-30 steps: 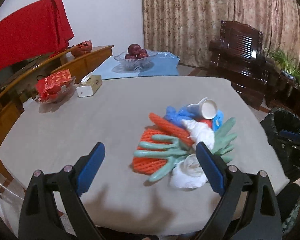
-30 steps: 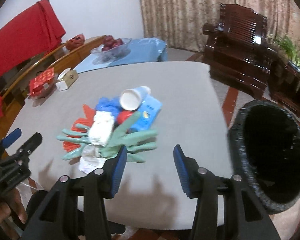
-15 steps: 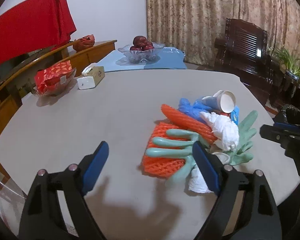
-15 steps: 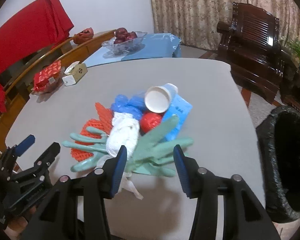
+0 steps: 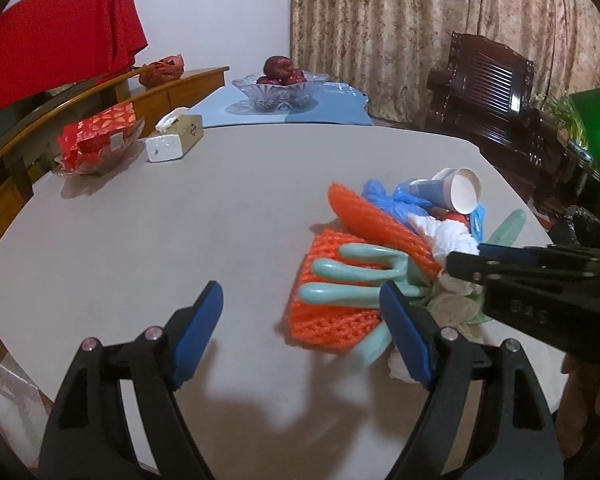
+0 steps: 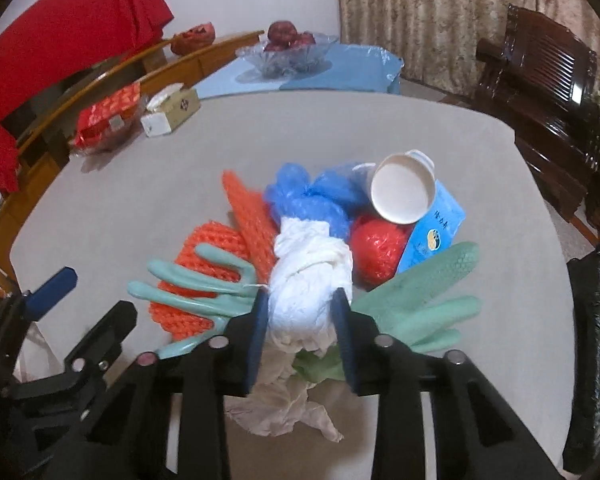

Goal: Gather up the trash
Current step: 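Grasp the white tissue with the right gripper while the left gripper grasps the paper cup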

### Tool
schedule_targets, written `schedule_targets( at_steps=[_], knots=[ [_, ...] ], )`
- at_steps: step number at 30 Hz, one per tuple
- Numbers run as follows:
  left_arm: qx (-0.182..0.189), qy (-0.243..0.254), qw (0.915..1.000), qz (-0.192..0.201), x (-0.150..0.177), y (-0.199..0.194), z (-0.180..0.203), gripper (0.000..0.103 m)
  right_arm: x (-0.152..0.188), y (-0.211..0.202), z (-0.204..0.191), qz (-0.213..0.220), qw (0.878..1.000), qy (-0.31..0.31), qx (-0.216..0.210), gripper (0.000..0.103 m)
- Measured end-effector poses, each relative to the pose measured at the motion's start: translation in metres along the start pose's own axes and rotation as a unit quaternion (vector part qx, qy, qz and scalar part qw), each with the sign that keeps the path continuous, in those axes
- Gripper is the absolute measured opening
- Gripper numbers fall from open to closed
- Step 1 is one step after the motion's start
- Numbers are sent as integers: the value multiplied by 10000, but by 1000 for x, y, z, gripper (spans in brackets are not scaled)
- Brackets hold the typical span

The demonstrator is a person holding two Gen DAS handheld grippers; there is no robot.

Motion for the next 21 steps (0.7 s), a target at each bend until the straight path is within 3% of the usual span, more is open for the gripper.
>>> schedule_targets(
  at_steps=[4,12,21],
  knots=[
    [46,44,10000,-13,2,1,7,79,-2,-6,8,27,9999,25,-130,22],
    [277,194,9994,23,-1,-3,43,79,-9,-37,39,364,9990,252,-104,21],
    [594,443,9972,-88,8,1,91,79,7,-65,99,578,9951,791,156,21]
  ],
)
Point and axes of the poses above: each gripper's, at about its wrist camera, not at the fingertips, and y roughly the way its jaws point, z to its right, x to its underside, the point moved 7 cm from there along y, roughly the way its jaws point
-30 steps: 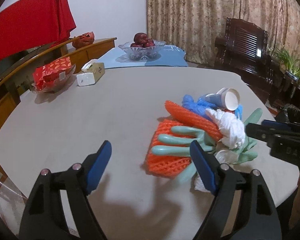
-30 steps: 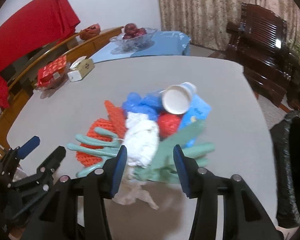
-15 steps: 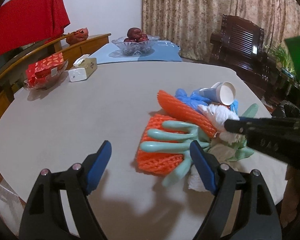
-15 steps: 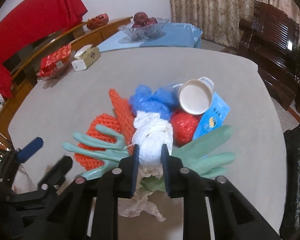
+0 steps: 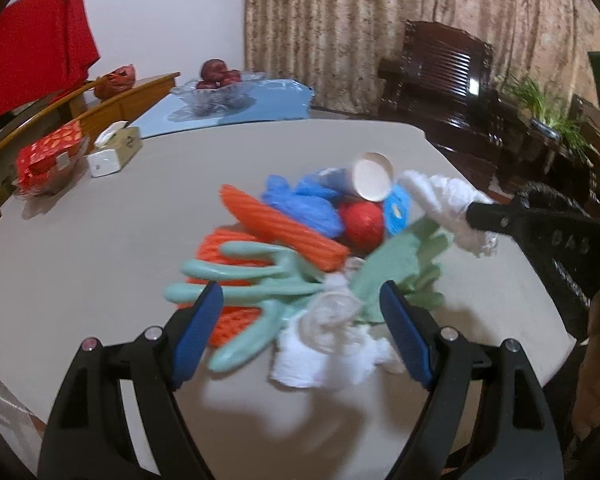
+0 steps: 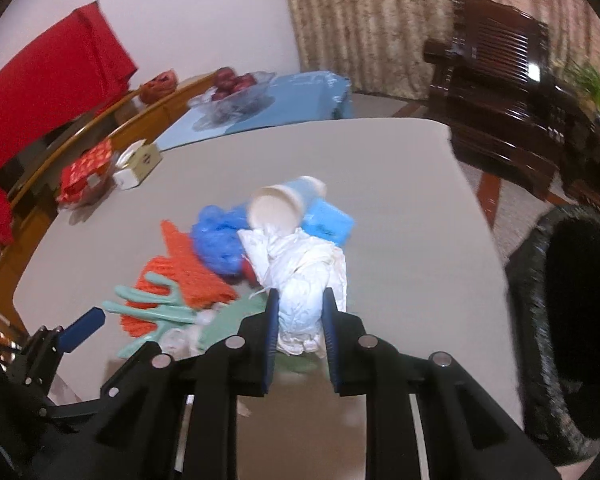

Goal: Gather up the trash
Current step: 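Grasp the white tissue with the right gripper while the left gripper grasps the paper cup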

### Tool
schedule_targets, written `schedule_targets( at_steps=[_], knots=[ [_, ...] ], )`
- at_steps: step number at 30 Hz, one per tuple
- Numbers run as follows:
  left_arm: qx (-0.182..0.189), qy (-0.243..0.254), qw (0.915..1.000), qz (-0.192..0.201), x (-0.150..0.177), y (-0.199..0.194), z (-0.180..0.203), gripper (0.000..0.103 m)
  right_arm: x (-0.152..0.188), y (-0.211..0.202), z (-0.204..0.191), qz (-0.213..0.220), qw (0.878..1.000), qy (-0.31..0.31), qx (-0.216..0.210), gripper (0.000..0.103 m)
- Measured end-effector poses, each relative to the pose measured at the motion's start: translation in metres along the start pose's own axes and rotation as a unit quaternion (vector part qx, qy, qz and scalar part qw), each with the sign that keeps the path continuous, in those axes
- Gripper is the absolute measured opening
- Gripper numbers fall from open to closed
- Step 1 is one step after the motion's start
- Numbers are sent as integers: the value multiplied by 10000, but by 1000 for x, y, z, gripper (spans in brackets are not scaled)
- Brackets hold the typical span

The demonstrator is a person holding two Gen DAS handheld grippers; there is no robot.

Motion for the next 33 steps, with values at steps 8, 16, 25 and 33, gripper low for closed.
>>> schedule_targets(
  at_steps=[8,16,25,33],
  knots=[
    [271,189,9978,-574,22,25,28,46,10,-15,32,27,9996,262,113,21],
    [374,-29,9986,-367,13,5,13,8,5,-27,31,159,9994,275,115,21],
    [437,-107,9988,169,-15,-41,18,4,0,-47,32,302,9991,282,121,21],
    [442,-177,9983,341,-25,-58,16,4,1,-55,31,364,9989,289,83,21]
  ],
)
Point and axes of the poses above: each gripper's, at about its wrist camera, not at the fingertips, and y roughly the way its jaws point, z to its right, x to its underside, the point moved 7 cm from there along y, roughly the way its jaws point
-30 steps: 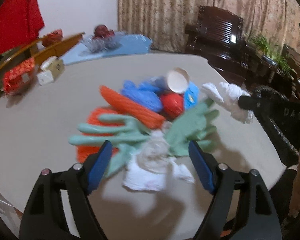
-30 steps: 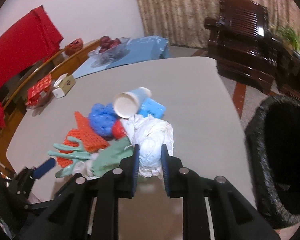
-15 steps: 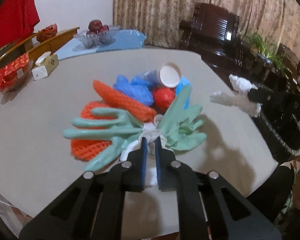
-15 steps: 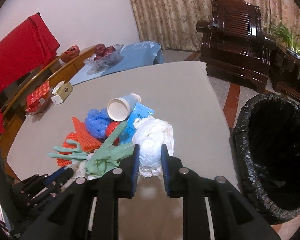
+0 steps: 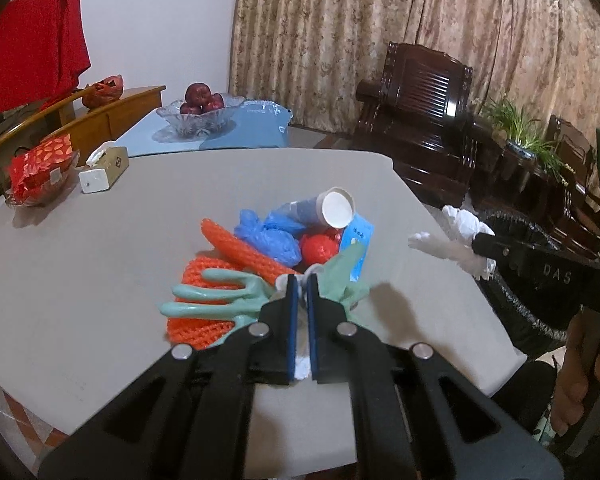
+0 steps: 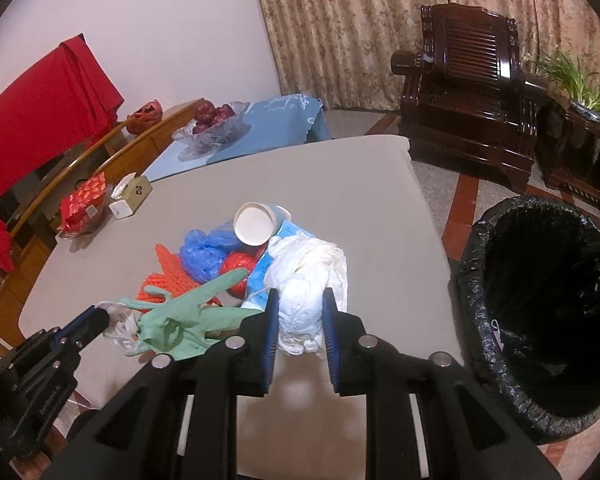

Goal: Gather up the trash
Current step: 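Grasp the white tissue with the right gripper while the left gripper grasps the paper cup, then carry both items over the black bin and open both grippers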

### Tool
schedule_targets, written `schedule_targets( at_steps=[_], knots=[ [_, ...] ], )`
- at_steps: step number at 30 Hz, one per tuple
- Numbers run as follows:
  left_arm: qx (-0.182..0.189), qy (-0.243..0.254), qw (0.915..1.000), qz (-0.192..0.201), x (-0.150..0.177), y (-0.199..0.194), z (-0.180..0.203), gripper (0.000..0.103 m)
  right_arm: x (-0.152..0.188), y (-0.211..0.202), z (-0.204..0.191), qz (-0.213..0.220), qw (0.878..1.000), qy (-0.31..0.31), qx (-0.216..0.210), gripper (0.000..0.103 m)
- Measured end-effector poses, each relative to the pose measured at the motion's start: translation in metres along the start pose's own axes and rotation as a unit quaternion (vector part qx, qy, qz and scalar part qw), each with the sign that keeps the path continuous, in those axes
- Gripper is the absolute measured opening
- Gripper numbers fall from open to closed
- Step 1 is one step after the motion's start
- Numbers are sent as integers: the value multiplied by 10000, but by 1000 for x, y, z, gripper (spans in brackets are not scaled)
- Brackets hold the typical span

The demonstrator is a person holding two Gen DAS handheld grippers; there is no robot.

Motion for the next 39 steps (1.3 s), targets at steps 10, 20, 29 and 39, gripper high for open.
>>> schedule_targets(
  at_steps=[10,20,29,39],
  knots=[
    [65,175,9993,315,-35,-17,19,3,-12,-19,7,153,9999,1,26,21],
    [321,393,9981,355,-52,-16,69,3,-30,-50,36,378,9989,39,269,21],
    [704,700,9944,372,-61,-10,134,3,-37,-81,83,573,9962,180,626,21],
    [1094,1074,9873,422,-72,-7,208,3,-42,-108,145,688,9914,428,1023,21]
  ],
)
Point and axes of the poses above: each gripper's, at about its wrist camera, not at the fingertips, and y roughly the way its jaws point, z to its right, x to its underside, the point moved 7 cm from there along y, roughly the way its jaws point
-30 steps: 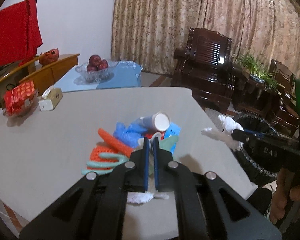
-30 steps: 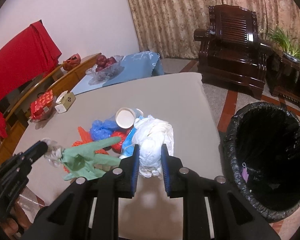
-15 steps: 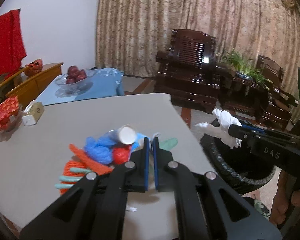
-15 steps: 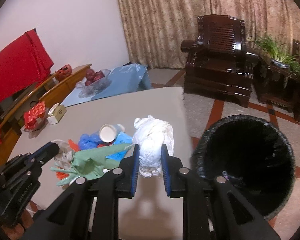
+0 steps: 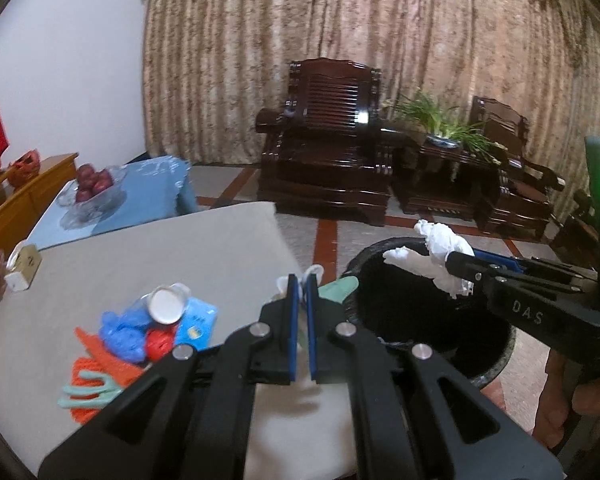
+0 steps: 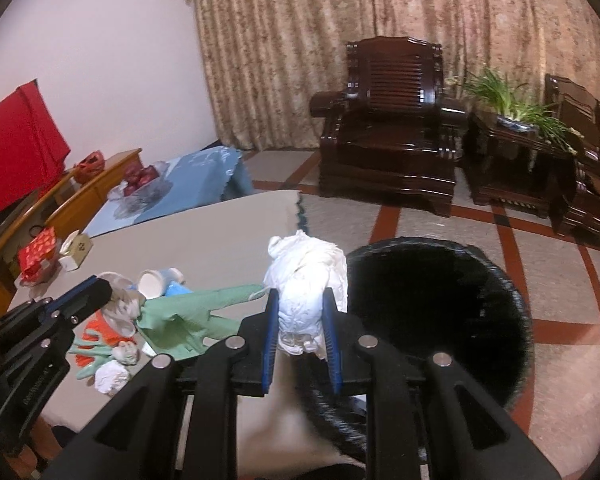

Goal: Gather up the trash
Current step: 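Carry both items over the black bin and open both grippers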

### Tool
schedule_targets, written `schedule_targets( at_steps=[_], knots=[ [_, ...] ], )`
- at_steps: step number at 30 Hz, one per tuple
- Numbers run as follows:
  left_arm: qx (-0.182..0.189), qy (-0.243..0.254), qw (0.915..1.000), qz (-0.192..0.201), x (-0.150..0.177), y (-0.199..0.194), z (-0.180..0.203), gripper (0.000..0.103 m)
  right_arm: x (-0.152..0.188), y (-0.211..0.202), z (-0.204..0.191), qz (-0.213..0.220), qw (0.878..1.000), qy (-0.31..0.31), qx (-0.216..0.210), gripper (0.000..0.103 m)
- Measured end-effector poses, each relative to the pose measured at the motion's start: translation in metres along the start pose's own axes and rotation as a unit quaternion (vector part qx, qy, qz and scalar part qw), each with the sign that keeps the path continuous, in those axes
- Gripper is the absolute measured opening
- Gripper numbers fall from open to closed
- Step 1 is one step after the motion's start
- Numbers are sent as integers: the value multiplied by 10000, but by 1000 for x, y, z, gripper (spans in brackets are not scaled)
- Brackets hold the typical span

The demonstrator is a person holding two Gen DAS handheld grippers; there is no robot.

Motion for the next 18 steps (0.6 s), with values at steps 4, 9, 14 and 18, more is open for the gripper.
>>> schedule_targets(
  at_steps=[4,9,14,18],
  knots=[
    [183,145,9997,12,-9,15,31,3,-4,1,30,8,9998,98,184,21],
    [442,258,9987,22,-17,39,73,3,-2,10,74,-79,9987,322,400,21],
    [637,309,9973,-184,-5,72,107,3,10,24,116,-254,9966,487,615,21],
    [767,429,9949,-497,22,106,135,3,26,42,147,-467,9940,650,749,21]
  ],
)
Point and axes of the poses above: each gripper's, at about its wrist camera, not at the fingertips, and y roughly the way its jaws point, z to its right, x to its underside, the point moved 7 cm from there along y, roughly the way its jaws point
